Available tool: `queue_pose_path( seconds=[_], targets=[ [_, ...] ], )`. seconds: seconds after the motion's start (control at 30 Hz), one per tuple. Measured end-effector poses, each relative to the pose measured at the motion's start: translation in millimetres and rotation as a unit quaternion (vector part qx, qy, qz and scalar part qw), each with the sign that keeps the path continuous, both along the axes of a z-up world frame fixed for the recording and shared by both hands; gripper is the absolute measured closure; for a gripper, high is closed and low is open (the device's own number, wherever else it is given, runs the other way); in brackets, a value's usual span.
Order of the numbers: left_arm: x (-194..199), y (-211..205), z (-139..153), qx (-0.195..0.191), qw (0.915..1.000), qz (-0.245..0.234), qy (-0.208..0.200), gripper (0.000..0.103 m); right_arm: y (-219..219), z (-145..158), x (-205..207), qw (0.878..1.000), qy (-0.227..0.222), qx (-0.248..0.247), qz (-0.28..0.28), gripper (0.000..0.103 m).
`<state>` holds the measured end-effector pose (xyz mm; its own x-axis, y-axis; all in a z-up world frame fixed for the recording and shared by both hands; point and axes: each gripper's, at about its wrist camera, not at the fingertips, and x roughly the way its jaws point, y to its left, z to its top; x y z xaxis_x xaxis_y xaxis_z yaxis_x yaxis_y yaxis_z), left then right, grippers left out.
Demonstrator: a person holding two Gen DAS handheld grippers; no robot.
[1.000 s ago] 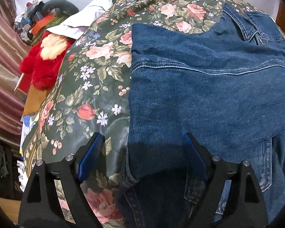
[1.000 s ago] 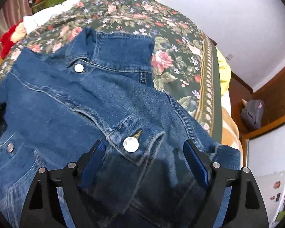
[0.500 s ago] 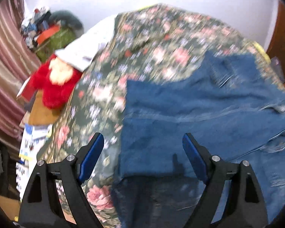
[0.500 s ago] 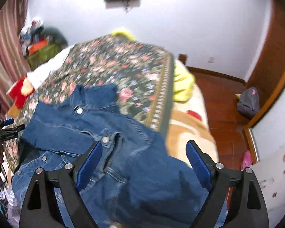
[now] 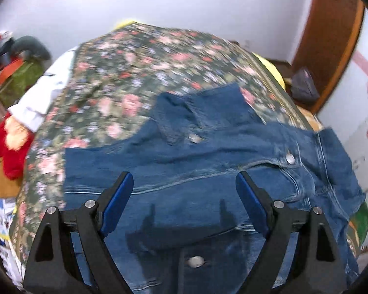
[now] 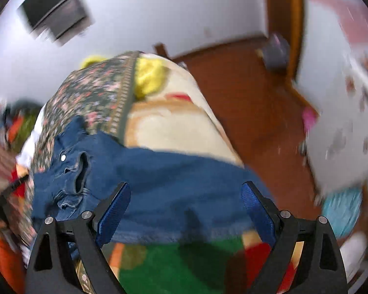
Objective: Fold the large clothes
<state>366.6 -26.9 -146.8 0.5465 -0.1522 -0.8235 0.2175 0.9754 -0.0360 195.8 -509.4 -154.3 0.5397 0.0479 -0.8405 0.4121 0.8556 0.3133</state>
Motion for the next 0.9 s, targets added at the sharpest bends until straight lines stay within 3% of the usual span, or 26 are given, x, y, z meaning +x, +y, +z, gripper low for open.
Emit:
queue_pose_path(
  seconds=[0.13, 0.33, 0.53, 0.63, 0.7, 0.77, 0.9],
  targets=[
    [4, -30, -25, 0.017, 0.9989, -0.036, 0.025, 0.018, -31, -44, -25, 0.994, 0.034, 0.091, -0.059, 0.013],
    [10, -50, -59, 0.024, 0.9961, -0.052, 0.067, 0.018, -42, -85, -34, 0.982, 0.045, 0.163, -0.085, 0.013],
    [10, -46, -67, 0.012, 0.9955, -0.046, 0.081, 0.018, -49, -104, -12, 0.98, 0.033, 0.165, -0.107, 0.014],
    [11, -41, -65, 0.007, 0.9961, -0.036, 0.08, 0.018, -53, -107, 5, 0.982, 0.034, 0.14, -0.124, 0.035],
    [11, -37, -62, 0.004, 0.9967, -0.029, 0.076, 0.018, -53, -103, 15, 0.983, 0.028, 0.122, -0.134, 0.058],
    [10, -34, -57, 0.003, 0.9974, -0.025, 0.067, 0.018, -53, -94, 24, 0.985, 0.018, 0.106, -0.136, 0.072],
    [6, -23, -43, 0.001, 0.9989, -0.014, 0.045, 0.018, -34, -49, 35, 0.991, -0.041, 0.065, -0.107, 0.08]
  ],
)
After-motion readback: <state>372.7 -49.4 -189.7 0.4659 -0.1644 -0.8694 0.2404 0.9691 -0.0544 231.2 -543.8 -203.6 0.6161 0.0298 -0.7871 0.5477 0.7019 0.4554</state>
